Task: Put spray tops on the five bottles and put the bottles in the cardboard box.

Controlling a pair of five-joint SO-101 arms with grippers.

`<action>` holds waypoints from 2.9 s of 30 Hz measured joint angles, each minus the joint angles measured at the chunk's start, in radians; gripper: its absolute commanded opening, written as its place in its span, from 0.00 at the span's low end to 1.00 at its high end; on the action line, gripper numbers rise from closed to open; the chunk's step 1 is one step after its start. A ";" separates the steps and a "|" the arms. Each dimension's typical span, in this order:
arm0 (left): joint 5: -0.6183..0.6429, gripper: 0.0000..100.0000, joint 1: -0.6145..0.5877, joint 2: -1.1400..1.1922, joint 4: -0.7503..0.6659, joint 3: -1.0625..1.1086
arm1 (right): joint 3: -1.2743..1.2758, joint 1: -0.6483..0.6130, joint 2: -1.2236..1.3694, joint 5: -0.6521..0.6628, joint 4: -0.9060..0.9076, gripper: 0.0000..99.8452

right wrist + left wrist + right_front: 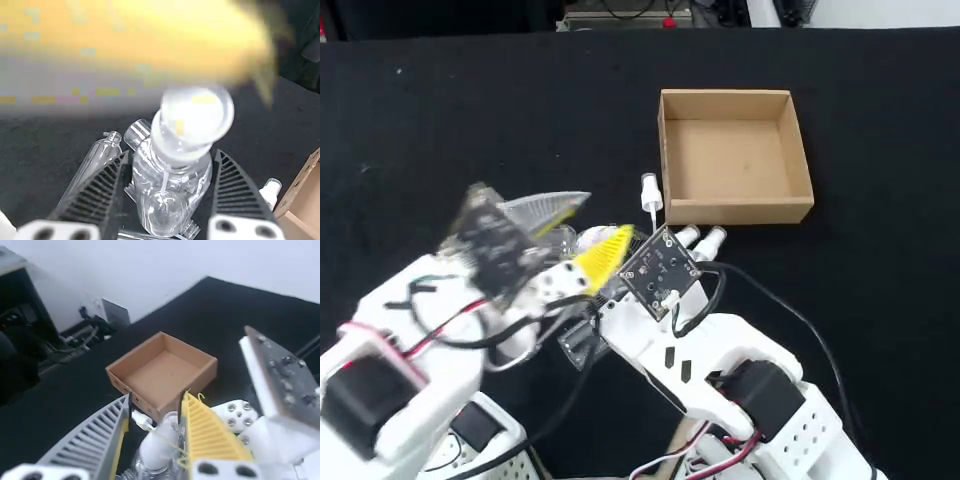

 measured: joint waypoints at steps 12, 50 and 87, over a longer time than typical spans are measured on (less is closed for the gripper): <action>-0.003 0.17 -0.003 0.048 0.000 0.000 | 0.000 0.000 0.000 0.000 0.000 0.19; -0.003 0.17 -0.176 0.043 -0.029 -0.029 | 0.000 -0.002 0.000 0.000 0.000 0.19; -0.003 0.16 -0.644 -0.422 -0.204 0.643 | -0.118 0.615 -0.057 -0.123 0.032 0.19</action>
